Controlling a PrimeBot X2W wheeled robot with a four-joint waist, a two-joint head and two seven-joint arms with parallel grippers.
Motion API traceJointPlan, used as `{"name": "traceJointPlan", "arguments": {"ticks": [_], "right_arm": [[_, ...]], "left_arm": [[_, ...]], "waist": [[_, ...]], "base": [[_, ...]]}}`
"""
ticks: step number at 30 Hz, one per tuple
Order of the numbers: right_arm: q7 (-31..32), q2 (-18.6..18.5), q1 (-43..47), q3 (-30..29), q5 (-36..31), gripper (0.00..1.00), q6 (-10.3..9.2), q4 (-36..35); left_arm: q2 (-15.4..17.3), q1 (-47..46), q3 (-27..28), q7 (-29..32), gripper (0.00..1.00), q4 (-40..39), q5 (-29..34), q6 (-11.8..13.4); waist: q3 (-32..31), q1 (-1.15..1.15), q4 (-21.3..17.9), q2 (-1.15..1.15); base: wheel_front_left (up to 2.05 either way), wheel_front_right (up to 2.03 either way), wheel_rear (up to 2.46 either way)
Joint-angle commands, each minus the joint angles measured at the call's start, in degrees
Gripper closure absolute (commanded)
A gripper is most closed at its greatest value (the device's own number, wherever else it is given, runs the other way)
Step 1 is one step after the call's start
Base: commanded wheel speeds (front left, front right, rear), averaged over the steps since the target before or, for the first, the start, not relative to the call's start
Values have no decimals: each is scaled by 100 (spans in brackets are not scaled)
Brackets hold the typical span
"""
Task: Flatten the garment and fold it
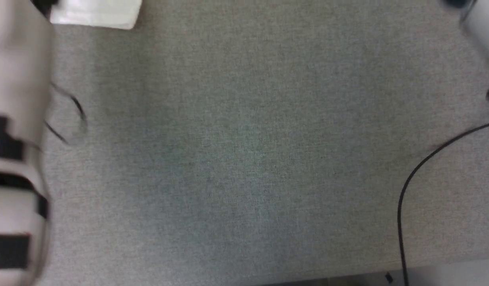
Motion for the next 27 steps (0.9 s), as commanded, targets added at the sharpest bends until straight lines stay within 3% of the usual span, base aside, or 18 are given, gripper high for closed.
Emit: {"name": "traceJointPlan", "arguments": {"ticks": [1,6,11,19,23,27], "right_arm": [[-129,-196,358,70,66,100,-54,-46],[-526,-377,1605,65,392,100,-54,-373],[-752,-468,2970,-50,432,100,-54,-706],[-755,-764,4937,-690,165,100,-54,-1061],[-545,-845,5773,-1251,-164,100,-54,-1101],[-224,-830,6604,-1927,-646,100,-54,-1184]], "left_arm": [[-19,475,53,-148,100,-3,-110,104],[-61,1991,197,-506,100,-453,-348,359],[16,3732,110,-426,100,-1518,-445,638],[748,6391,47,582,100,-4469,-578,1519],[1137,7594,35,1259,100,-5905,-641,2113],[1332,8625,69,1644,100,-6833,-742,2664]], "waist": [[-494,0,227,0],[-1258,0,359,0],[-1984,0,379,0],[-2768,0,324,0],[-2995,0,238,0],[-3147,0,179,0]], "base": [[0,0,0],[0,0,0],[0,0,0],[0,0,0],[0,0,0],[0,0,0]]}}
